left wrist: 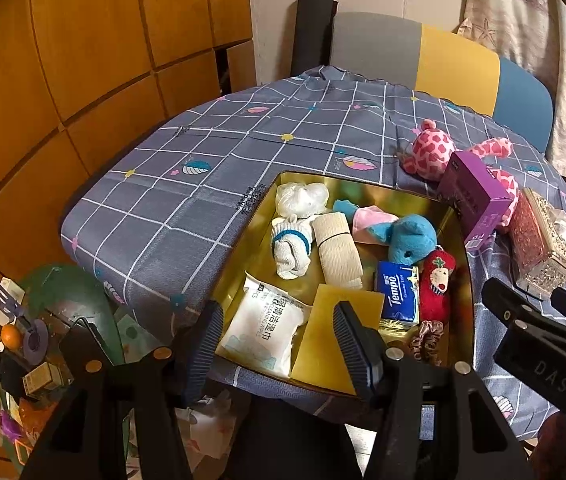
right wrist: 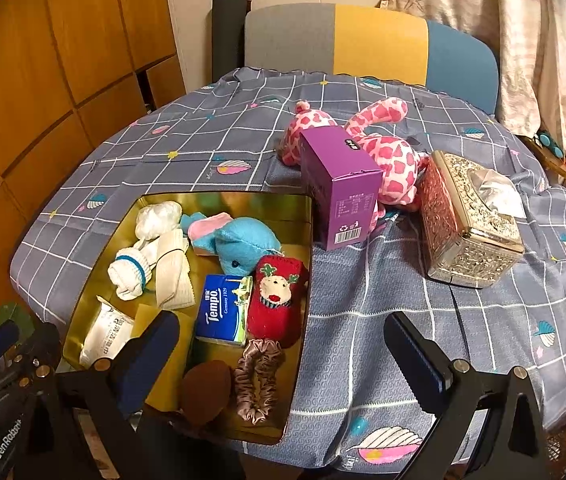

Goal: Organize soft objects

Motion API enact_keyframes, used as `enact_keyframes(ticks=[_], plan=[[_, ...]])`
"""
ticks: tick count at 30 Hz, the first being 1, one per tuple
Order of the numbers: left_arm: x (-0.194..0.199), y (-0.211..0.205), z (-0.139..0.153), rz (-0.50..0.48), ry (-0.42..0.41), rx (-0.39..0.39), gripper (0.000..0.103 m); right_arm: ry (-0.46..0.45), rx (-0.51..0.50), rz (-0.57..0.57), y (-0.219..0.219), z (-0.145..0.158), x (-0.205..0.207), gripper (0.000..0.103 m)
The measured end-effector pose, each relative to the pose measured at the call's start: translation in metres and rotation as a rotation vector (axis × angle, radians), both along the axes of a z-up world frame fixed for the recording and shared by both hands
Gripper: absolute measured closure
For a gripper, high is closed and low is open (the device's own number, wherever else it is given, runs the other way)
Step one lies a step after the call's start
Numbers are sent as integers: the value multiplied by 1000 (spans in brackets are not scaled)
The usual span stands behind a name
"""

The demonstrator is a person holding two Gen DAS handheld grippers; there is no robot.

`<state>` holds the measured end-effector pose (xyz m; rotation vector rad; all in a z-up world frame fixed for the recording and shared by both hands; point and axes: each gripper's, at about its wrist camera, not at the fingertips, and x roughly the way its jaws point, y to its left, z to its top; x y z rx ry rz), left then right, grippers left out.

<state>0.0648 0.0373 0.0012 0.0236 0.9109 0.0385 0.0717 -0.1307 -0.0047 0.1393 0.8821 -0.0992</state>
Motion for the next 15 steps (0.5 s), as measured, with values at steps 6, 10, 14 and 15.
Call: enact_keyframes(ticks=[6,10,14,15], plan=[[0,-1,0,-5,2,2,45,6,0,0,-1,-2,1,0],[1,-1,-1,-9,11,-6,45,7,2,-1,-1,-2,1,0],[1,-3,-2,-10,11,3,45,7,1,-3,-2,-2,1,0],[1,-3,-2,-12,13,2,45,8,1,-3,-2,-3,1,0]])
